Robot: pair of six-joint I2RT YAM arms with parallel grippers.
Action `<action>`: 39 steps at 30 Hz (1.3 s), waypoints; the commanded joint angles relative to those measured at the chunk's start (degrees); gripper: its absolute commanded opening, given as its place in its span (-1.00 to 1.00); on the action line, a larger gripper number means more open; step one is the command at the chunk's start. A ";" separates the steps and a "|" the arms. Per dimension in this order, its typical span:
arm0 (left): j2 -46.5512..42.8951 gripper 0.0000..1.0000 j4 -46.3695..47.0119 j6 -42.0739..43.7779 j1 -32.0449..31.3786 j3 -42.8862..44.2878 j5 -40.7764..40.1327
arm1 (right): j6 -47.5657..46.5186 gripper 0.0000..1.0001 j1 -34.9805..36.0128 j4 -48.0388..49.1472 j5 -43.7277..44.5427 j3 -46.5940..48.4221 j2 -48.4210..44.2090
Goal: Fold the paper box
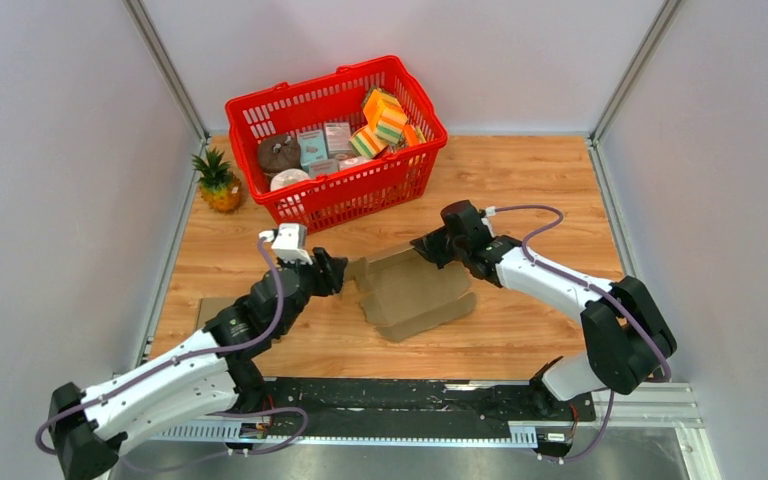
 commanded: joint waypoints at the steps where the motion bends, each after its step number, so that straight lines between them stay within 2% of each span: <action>1: -2.49 0.28 -15.86 -3.44 7.06 0.18 7.46 | -3.22 -0.79 -2.10 5.40 -2.50 -1.20 -0.23; 4: 2.23 0.26 -19.92 -6.87 12.69 1.50 14.06 | -4.27 -0.81 -3.33 5.84 -5.22 -0.32 0.56; 8: 12.44 0.10 -22.83 -8.03 14.72 5.10 17.58 | -5.15 -0.86 -4.83 6.98 -7.77 -0.05 1.62; 15: 27.82 0.03 -13.54 -2.85 14.72 8.62 27.60 | -5.06 -0.89 -5.36 6.98 -8.47 0.39 1.09; 22: 28.19 -0.02 -7.90 -2.58 14.81 6.95 30.67 | -13.75 -0.94 -5.36 14.45 -7.77 -4.35 0.83; 30: 29.77 -0.01 -0.34 -0.47 14.37 5.28 35.69 | -19.47 -0.95 -5.36 21.39 -6.19 -9.72 1.53; 39: 30.38 0.01 3.96 1.46 11.83 5.54 34.81 | -20.27 -0.98 -5.36 22.89 -6.98 -9.89 2.94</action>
